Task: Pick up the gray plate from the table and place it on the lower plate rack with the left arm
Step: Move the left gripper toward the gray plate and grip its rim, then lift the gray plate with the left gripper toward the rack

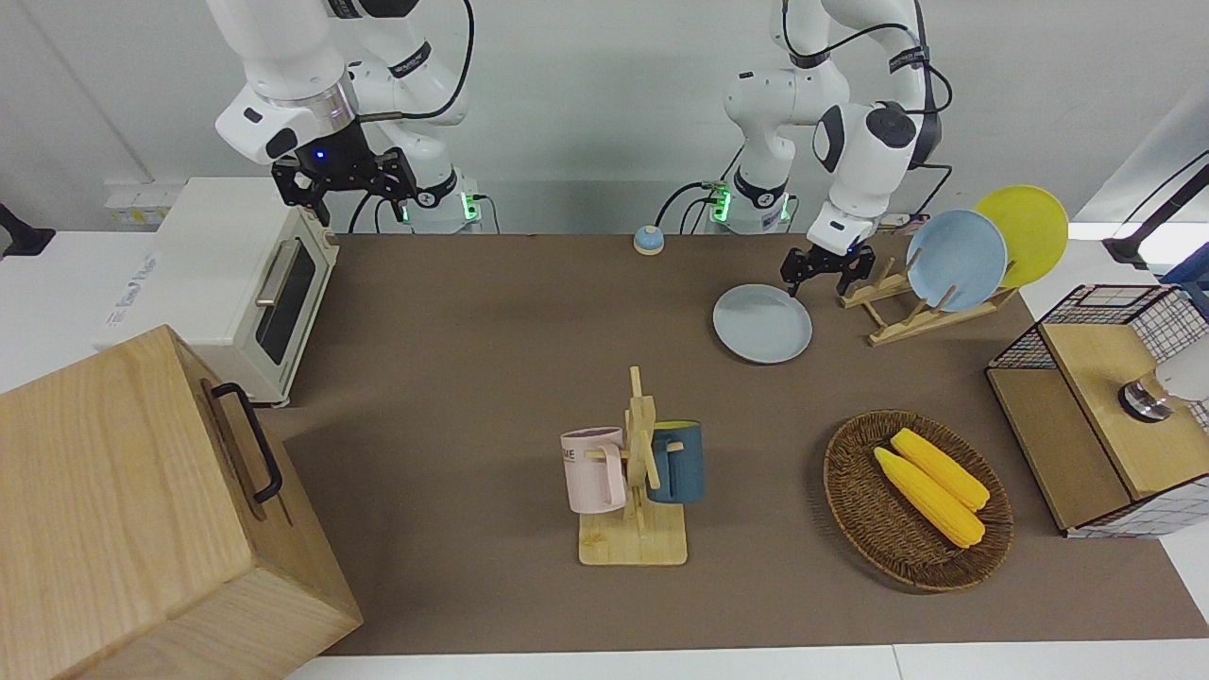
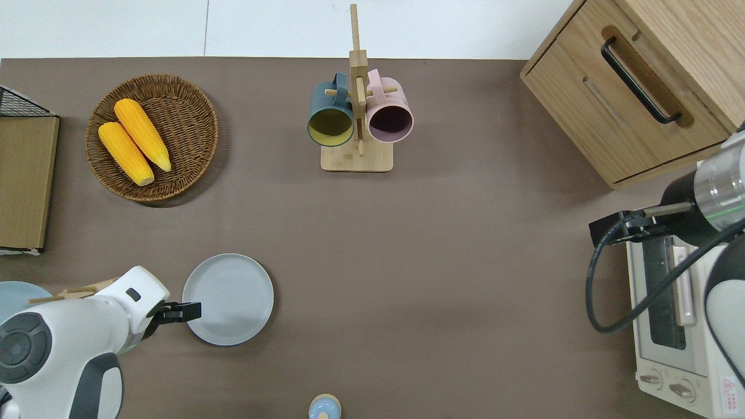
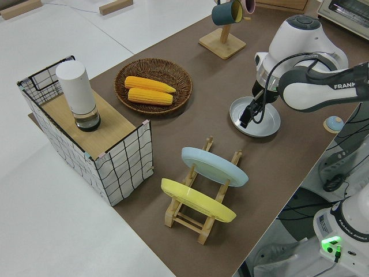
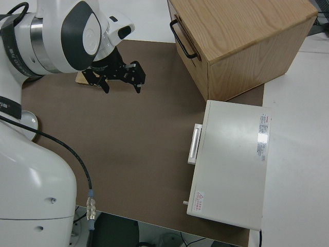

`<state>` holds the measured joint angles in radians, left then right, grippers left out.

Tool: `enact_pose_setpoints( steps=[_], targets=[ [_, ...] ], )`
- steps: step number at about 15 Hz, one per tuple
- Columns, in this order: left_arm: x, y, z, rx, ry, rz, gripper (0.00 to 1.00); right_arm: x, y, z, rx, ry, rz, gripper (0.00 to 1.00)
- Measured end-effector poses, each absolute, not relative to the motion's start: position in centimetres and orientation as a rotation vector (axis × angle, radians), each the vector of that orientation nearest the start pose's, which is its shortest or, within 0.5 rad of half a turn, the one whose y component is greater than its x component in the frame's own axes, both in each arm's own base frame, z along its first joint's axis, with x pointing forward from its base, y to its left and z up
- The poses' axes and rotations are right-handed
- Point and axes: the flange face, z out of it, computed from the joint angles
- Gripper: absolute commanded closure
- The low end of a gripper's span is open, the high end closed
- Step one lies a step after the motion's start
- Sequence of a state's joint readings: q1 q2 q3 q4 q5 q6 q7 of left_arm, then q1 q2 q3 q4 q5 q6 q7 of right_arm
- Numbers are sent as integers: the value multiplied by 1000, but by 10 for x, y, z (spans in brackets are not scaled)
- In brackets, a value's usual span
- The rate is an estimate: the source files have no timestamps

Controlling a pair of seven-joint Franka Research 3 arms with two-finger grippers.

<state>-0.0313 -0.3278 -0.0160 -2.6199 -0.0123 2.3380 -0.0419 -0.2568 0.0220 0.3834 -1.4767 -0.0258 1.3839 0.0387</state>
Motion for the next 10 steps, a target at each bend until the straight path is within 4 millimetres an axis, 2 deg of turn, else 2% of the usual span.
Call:
enact_pose_setpoints(
  steps=[9,10],
  targets=[
    [422,-20,314,-3147,-10,-2,15,538,63,642,-3160,-134,176,17],
    [422,-20,310,-3146,-10,5,56,538,63,642,-3160,-134,176,17]
  ],
)
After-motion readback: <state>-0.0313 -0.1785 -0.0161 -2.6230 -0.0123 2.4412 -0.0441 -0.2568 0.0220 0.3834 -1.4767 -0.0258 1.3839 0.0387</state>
